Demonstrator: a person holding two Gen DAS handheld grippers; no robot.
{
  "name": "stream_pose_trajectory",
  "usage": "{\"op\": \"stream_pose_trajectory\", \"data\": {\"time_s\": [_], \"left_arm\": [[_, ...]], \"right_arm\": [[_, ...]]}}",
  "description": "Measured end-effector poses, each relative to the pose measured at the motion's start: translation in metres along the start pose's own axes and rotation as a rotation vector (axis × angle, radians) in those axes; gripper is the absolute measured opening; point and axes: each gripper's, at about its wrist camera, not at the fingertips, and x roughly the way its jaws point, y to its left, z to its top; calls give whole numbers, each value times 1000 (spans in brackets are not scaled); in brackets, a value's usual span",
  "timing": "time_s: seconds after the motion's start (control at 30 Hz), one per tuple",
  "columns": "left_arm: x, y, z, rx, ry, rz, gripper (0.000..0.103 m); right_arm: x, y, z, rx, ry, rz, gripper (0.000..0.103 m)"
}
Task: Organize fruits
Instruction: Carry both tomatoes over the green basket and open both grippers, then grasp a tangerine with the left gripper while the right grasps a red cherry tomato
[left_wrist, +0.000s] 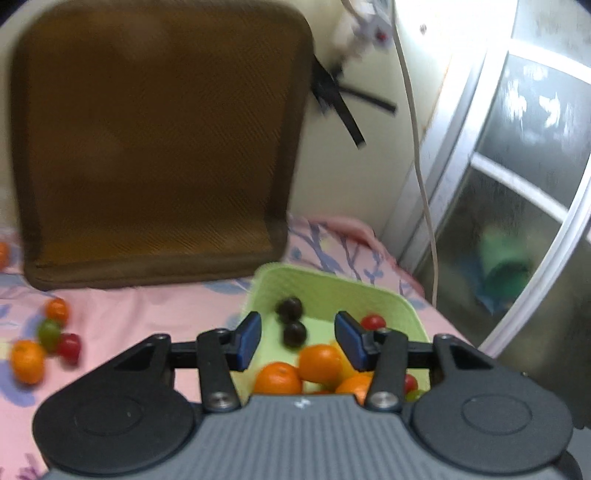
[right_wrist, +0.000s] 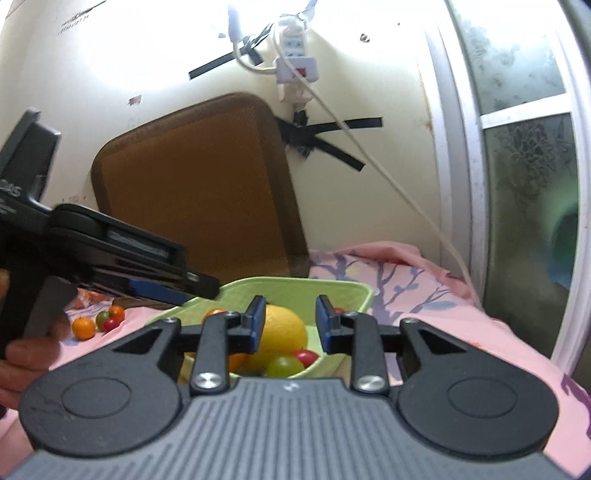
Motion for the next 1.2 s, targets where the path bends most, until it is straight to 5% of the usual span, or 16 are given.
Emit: {"op": "stream_pose_trajectory", "data": {"time_s": [0.23,0.47,0.67,0.97,1.03,1.1,1.2], "left_arm": [[-83,87,-22,-125,-120,191,45],[-104,149,-72,-106,-30,451,45],[-88,158,-62,-114,-49,397,45],[-24,138,-44,94,12,394,51],[-15,133,-42,136,22,404,50],[-11,130,-43,154,34,377,36],[-17,128,-46,158,6,374,35]], "right_arm": [[-14,9,-5,-60,-74,-28,32],[-11,25,-4,-127,-54,7,32],[-3,57,-1,-89,53,129,32],[54,135,-1,-198,209,288,32],[72,141,5,-159,242,316,32],[88,146,10,-134,257,329,32],[112,159,13,-129,278,350,32]]}}
